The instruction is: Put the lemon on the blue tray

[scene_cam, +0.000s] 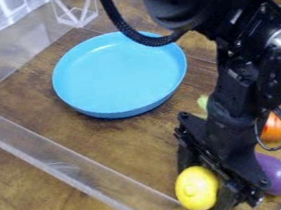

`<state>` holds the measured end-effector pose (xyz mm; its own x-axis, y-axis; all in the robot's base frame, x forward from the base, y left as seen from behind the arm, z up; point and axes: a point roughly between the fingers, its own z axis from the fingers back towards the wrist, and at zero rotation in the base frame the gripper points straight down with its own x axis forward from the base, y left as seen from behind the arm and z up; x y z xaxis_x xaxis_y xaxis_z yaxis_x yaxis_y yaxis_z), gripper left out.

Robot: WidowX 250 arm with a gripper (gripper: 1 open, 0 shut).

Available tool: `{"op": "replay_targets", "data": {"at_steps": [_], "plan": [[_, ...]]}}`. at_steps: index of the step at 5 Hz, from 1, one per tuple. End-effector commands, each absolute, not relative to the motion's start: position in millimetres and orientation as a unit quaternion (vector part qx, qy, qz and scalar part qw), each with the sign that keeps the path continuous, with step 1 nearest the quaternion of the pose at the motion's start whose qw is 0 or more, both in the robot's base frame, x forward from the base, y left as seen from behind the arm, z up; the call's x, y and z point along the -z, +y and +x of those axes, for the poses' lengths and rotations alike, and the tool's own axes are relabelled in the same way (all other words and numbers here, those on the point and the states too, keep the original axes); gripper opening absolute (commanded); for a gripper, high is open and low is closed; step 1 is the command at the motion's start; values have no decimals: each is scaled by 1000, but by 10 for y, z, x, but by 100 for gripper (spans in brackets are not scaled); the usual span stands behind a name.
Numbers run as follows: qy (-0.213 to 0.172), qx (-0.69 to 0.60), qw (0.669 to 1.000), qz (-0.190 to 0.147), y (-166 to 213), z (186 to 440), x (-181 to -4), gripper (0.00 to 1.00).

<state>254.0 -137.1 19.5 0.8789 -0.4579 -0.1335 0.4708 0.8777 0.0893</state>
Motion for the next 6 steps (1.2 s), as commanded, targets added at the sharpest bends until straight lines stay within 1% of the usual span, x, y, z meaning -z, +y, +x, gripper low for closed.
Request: {"op": "replay_targets", "data": {"at_steps": [1,2,4,6], "plan": [[49,242,967,56,-1368,2551,-218,0],[47,244,967,51,-1374,2553,-213,0],[45,246,966,58,-1314,2561,-352,0],[44,248,966,65,-1256,2621,-488,0]]}}
